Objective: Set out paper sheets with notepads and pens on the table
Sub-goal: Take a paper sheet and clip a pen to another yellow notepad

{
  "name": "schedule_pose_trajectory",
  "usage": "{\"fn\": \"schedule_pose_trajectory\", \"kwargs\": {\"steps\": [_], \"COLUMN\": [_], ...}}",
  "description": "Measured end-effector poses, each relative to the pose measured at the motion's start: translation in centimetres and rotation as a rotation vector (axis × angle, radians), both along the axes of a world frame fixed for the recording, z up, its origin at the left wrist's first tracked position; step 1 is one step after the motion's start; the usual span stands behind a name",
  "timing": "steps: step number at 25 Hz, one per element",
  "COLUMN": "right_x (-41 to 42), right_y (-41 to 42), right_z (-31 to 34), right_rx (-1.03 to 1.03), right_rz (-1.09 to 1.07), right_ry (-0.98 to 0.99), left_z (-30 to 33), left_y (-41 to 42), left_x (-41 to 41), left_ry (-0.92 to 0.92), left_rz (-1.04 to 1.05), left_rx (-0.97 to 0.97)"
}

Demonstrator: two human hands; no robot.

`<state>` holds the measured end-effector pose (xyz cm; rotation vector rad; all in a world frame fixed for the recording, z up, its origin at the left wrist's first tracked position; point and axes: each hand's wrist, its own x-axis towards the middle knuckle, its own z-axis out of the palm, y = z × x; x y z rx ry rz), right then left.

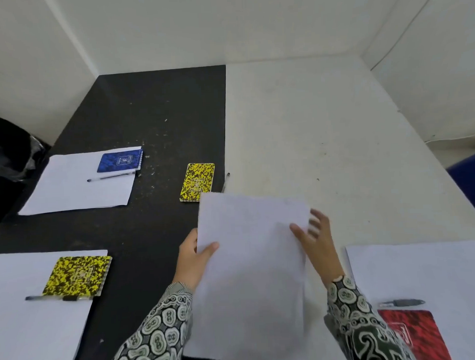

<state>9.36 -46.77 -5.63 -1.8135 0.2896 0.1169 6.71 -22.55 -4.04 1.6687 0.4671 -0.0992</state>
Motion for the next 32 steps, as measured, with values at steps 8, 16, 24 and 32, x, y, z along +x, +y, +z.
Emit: {"fn": "schedule_pose_trajectory", "kwargs": {"steps": [8,16,24,32], "right_x": [-2.8,-2.3,-2.9,-7.0], "right_y": [2.8,3.3,3.7,0.1], "right_z": [-4.1,-4.8,-3.3,3.3], "right_rx": [-0.163,-0.304,-0.285,-0.035], "right_rz": [-0.066,-0.083,-0.088,0.093], "right_ry": [0.056,-0.068,-0.028,-0.128], "left_z": [-2.2,-4.8,-2.2,1.5], "left_y": [1.6,6.5,9.0,7.7], "left_x": [10.8,12.1,-3.1,-12.0], "left_ry": [0.008,0.081,0.137,0.268], "left_rz": [-0.2,-0.092,-0.273,-0.79], "left_rx": [0.575,1.116,0.886,0.862]}}
